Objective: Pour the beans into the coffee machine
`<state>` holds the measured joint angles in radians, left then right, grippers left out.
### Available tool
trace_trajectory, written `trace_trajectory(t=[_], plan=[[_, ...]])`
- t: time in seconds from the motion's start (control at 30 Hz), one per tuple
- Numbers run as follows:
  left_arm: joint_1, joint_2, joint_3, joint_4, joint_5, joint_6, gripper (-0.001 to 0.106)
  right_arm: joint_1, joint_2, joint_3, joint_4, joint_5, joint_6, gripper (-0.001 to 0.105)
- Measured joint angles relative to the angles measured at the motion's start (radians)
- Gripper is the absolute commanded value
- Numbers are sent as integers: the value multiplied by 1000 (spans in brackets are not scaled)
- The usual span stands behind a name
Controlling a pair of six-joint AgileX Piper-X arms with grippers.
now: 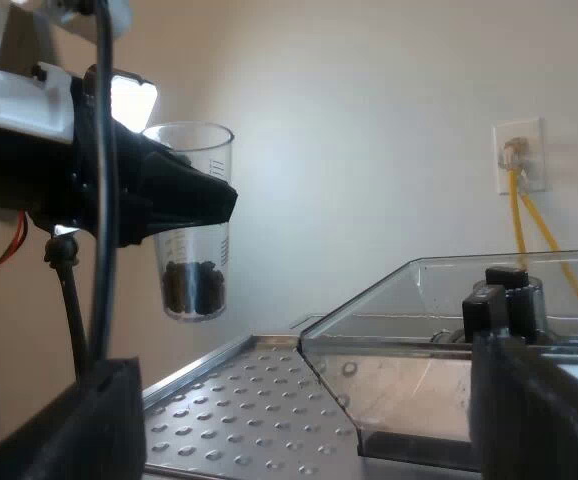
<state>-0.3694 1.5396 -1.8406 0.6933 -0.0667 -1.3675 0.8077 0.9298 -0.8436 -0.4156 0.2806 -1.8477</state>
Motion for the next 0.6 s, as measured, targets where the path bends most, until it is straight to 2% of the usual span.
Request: trace_trajectory(t=[0.17, 0.37, 0.6], plan=[[-54, 20, -1, -9, -50, 105, 27, 0, 0, 0, 0, 0, 0, 69], [-110, 58, -4, -34, -93, 178, 27, 0, 0, 0, 0, 0, 0, 69], [-113, 65, -7, -64, -103, 200, 27, 0, 0, 0, 0, -2, 0, 69]])
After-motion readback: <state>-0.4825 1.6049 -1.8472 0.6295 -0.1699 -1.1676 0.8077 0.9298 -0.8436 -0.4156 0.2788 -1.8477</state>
